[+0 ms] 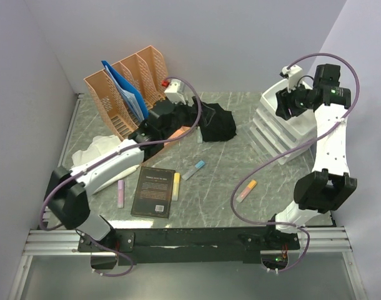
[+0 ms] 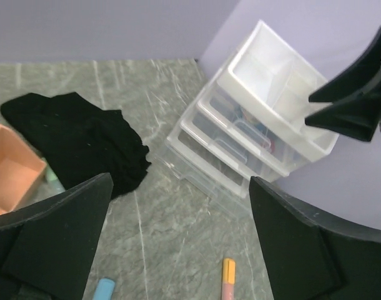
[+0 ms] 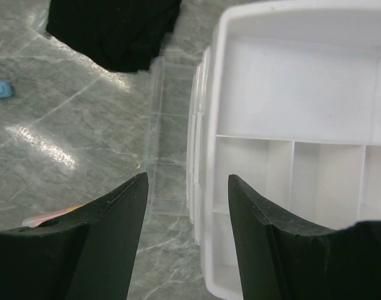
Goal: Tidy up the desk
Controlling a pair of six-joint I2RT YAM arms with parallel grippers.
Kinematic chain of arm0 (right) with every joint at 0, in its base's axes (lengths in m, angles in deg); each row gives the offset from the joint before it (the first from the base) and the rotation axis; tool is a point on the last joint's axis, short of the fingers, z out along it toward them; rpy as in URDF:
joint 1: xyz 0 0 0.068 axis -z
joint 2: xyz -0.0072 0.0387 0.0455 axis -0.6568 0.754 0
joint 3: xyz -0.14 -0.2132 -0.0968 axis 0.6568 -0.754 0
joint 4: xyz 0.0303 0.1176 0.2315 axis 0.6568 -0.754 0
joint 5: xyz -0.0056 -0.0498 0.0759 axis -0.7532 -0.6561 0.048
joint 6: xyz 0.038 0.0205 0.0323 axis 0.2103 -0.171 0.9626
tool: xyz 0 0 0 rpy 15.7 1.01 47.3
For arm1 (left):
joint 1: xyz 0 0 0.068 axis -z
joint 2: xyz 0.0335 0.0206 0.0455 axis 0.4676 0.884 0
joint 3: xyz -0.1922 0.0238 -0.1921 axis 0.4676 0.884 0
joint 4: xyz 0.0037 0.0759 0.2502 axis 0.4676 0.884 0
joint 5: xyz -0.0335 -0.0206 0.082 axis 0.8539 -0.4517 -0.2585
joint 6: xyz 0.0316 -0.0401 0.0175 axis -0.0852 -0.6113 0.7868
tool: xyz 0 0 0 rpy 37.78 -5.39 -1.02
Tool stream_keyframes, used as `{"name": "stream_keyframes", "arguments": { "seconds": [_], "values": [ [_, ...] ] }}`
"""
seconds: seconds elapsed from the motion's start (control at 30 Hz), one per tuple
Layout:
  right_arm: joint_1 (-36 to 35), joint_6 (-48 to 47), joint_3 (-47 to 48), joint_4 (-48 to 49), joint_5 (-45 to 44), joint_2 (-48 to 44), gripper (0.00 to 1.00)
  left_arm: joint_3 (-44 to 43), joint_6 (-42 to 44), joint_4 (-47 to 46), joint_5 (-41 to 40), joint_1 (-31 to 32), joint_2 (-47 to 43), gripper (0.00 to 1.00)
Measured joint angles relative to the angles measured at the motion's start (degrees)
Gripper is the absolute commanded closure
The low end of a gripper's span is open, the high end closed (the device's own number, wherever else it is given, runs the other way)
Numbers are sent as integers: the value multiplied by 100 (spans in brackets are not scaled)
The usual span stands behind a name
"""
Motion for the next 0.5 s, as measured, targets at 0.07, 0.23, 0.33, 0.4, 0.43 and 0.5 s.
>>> {"name": "stream_keyframes", "arguments": {
  "seconds": [0.07, 0.23, 0.33, 0.4, 0.43, 0.5],
  "values": [
    [-120, 2, 4, -7, 2, -164, 38, 96, 55, 79, -142, -31, -236, 1],
    [-570, -42, -251, 37, 85, -693, 38, 553, 96, 258, -472, -160, -817, 1],
    [-1043, -68, -837, 68, 120, -1073, 37, 931, 15, 363, -688, -225, -1130, 1],
    [-1381, -39, -1329, 173, 72, -1211, 37, 1276, -125, 374, -874, -264, -1368, 1],
    [-1547, 13, -1617, 256, 9, -1233, 37, 1423, -179, 369, -933, -282, -1469, 1],
    [-1794, 166, -2157, 444, -197, -1189, 37, 1751, -337, 387, -1058, -339, -1698, 0]
  ]
}}
